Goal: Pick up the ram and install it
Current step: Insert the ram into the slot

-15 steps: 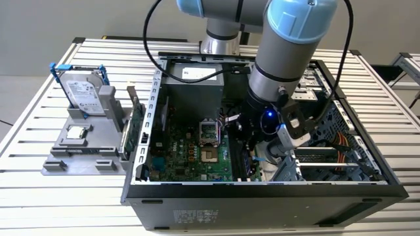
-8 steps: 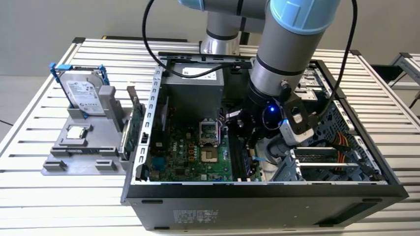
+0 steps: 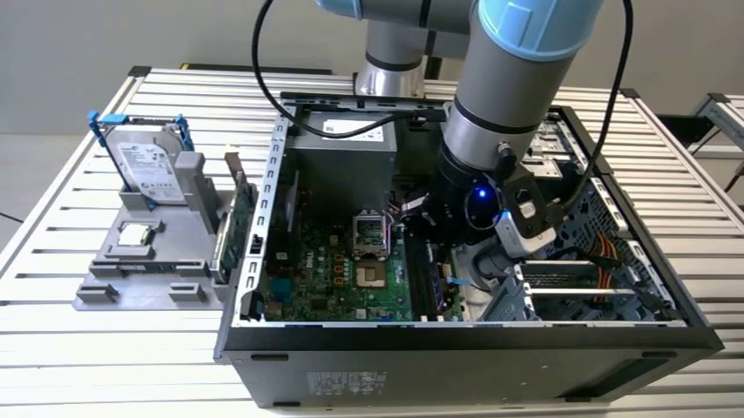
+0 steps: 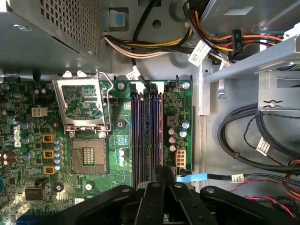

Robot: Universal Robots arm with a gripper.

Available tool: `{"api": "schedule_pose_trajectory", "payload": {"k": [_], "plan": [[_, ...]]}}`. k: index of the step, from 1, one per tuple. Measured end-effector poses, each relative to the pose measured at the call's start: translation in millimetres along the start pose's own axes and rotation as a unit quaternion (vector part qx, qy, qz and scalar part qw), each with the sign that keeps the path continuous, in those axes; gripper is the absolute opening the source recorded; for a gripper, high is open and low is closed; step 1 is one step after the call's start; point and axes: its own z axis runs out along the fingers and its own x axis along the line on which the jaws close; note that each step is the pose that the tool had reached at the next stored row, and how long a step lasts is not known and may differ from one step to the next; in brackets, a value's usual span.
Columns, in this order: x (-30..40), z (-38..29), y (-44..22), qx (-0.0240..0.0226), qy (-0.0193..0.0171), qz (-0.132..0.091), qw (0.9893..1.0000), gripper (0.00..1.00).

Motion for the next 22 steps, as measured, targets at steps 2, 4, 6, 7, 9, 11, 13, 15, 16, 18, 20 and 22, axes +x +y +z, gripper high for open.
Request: {"api": "schedule_pose_trajectory", "payload": {"k": [2, 4, 6, 7, 9, 11, 13, 15, 16, 18, 20, 22], "plan": [[0.0, 0.0, 0.0, 0.0002, 0.0, 0.0, 1.0, 0.0], [0.1, 0.0, 0.0, 0.0003, 0.0, 0.0, 1.0, 0.0], [0.1, 0.0, 0.0, 0.0005, 0.0, 0.0, 1.0, 0.0], [0.0, 0.0, 0.0, 0.0038, -0.0001, 0.0, 1.0, 0.0], [0.0, 0.0, 0.0, 0.0072, -0.0002, 0.0, 1.0, 0.0], [0.0, 0.0, 0.0, 0.0074, -0.0002, 0.0, 1.0, 0.0], [0.0, 0.0, 0.0, 0.0076, -0.0002, 0.0, 1.0, 0.0], [0.0, 0.0, 0.0, 0.0077, -0.0002, 0.0, 1.0, 0.0], [0.0, 0.0, 0.0, 0.0078, -0.0003, 0.0, 1.0, 0.0], [0.0, 0.0, 0.0, 0.0079, -0.0003, 0.0, 1.0, 0.0], [0.0, 0.0, 0.0, 0.008, -0.0003, -0.002, 1.0, 0.0], [0.0, 0.0, 0.0, 0.0081, -0.0005, -0.01, 0.9999, 0.0]]}}
